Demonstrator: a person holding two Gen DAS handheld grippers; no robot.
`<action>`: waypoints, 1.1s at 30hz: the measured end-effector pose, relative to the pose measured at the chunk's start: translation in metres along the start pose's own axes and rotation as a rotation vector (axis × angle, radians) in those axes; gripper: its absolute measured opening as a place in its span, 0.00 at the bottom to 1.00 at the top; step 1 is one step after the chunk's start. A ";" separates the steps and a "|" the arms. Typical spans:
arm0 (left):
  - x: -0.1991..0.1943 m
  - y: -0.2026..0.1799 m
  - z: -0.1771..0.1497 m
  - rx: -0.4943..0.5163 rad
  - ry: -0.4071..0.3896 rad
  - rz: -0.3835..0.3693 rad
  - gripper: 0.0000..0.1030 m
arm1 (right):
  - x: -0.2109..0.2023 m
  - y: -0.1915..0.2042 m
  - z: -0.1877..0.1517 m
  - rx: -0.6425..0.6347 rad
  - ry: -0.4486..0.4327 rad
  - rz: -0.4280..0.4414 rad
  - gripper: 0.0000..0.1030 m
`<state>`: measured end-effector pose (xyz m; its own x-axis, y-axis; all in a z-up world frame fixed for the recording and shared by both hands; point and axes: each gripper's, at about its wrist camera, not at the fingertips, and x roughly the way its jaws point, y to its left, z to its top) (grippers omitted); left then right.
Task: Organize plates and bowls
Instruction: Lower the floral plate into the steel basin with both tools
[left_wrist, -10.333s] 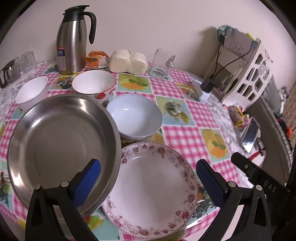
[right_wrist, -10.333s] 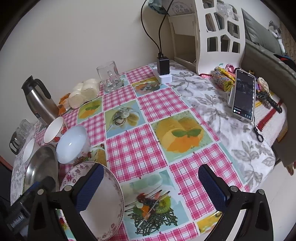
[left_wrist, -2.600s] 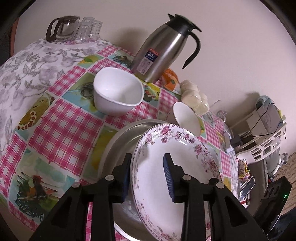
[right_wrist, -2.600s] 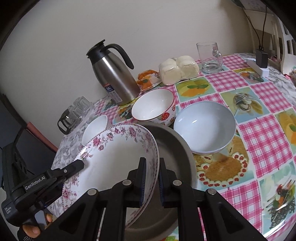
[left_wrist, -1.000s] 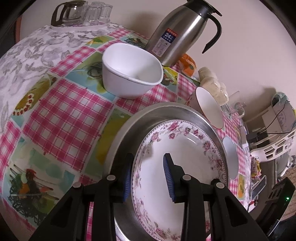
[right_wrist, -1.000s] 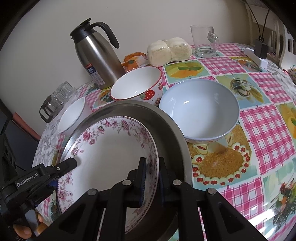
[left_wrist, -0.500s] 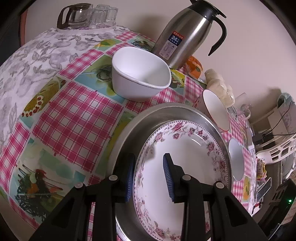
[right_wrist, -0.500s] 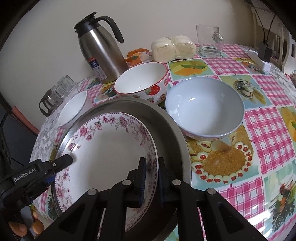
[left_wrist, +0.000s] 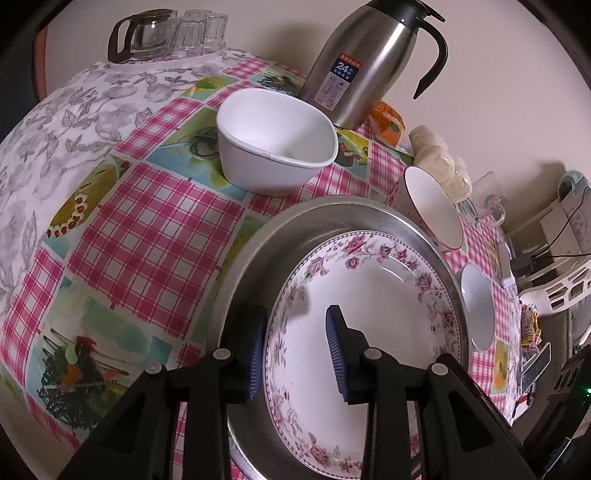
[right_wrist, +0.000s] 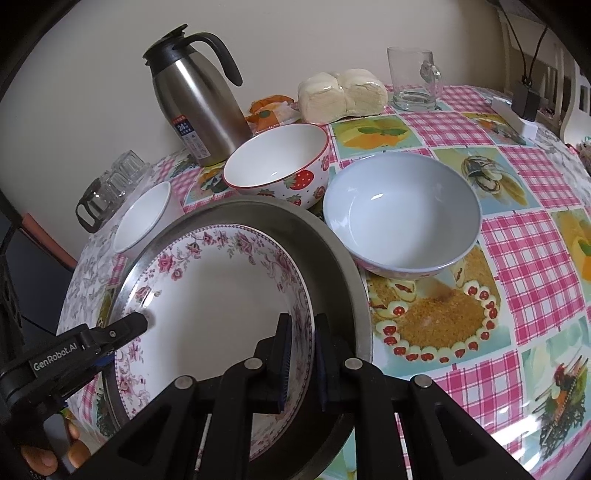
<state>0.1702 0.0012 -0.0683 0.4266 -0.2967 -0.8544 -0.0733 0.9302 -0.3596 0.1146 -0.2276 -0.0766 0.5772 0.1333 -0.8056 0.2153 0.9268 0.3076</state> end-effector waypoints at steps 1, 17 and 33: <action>0.000 0.000 0.000 0.003 0.002 0.003 0.34 | 0.000 0.001 0.000 -0.004 -0.001 -0.006 0.13; -0.023 -0.013 0.002 0.071 -0.042 0.045 0.53 | -0.023 0.008 0.006 -0.054 -0.056 -0.061 0.14; -0.026 0.004 0.004 0.052 -0.062 0.255 0.85 | -0.028 0.014 0.006 -0.123 -0.096 -0.136 0.79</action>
<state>0.1628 0.0138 -0.0465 0.4547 -0.0392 -0.8898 -0.1393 0.9836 -0.1145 0.1066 -0.2206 -0.0465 0.6230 -0.0243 -0.7819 0.2018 0.9707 0.1305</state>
